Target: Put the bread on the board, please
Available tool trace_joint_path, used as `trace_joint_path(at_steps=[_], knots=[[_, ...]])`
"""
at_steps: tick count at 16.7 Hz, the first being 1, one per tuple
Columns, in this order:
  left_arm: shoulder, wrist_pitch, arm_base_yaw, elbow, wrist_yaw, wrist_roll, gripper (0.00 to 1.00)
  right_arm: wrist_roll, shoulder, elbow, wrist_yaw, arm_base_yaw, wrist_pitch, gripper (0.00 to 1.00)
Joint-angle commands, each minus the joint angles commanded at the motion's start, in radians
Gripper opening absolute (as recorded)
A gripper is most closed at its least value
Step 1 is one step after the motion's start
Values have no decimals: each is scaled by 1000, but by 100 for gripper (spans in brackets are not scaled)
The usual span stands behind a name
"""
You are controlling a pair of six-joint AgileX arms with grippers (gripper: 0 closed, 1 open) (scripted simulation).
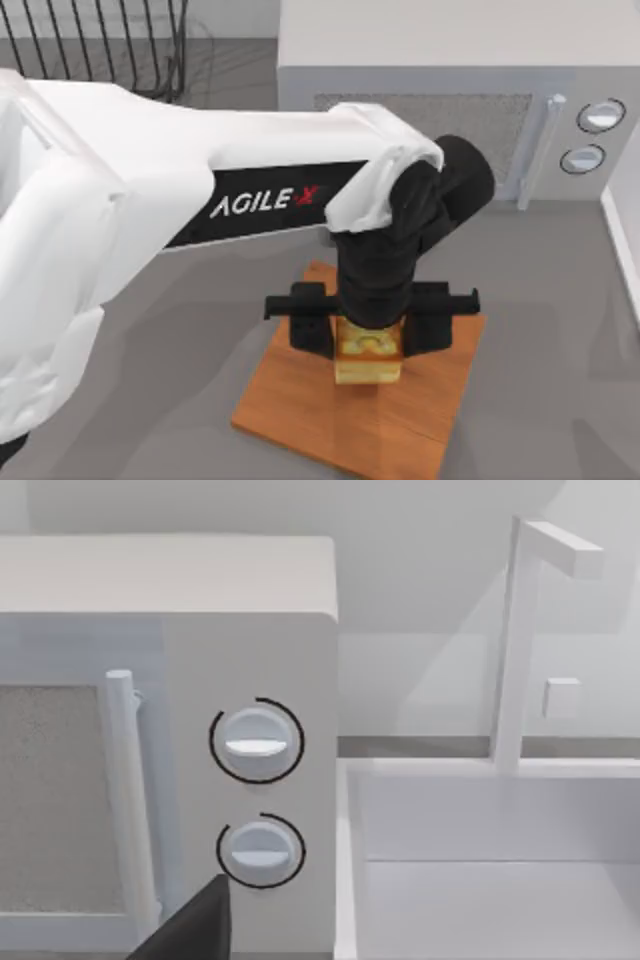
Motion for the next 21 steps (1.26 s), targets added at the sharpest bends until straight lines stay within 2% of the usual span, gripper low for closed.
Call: trace_joint_path(at_steps=[2, 15, 21], knots=[[0, 0, 0, 0, 0, 0, 0, 0, 0, 0, 0, 0, 0, 100], [0, 0, 0, 0, 0, 0, 98, 0, 0, 0, 0, 0, 0, 100], [0, 0, 0, 0, 0, 0, 100, 0, 0, 0, 0, 0, 0, 100]])
